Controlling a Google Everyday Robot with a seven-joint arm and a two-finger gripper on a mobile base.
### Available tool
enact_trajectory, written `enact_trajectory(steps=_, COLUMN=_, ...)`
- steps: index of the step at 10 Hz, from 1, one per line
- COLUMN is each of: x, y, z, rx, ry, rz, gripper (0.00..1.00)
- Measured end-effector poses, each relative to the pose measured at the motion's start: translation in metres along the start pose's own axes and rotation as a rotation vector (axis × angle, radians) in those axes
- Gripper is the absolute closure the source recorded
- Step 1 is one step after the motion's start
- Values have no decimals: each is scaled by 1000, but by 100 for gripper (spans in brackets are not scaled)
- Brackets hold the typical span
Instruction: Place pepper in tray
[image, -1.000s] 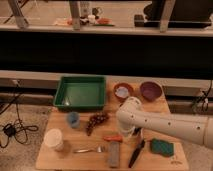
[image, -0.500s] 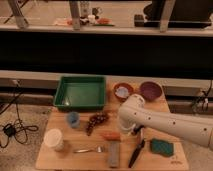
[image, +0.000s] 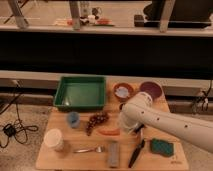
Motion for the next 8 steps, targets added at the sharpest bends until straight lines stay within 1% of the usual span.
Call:
enact_trajectory(steps=3, x=-16, y=-2, z=-17, rx=30, ry=-32, rz=-37, gripper=86)
enact_trajectory(steps=4, x=-33, y=-7, z=-25, rx=36, ry=-45, rz=-69, gripper=86)
enact_trajectory(steps=6, x=-63, y=-15, z=-25, rx=33, ry=-61, rz=-120, gripper=86)
enact_trajectory(steps=8, x=-62, y=-14, z=-24, rx=32, ry=-58, rz=-119, gripper=86)
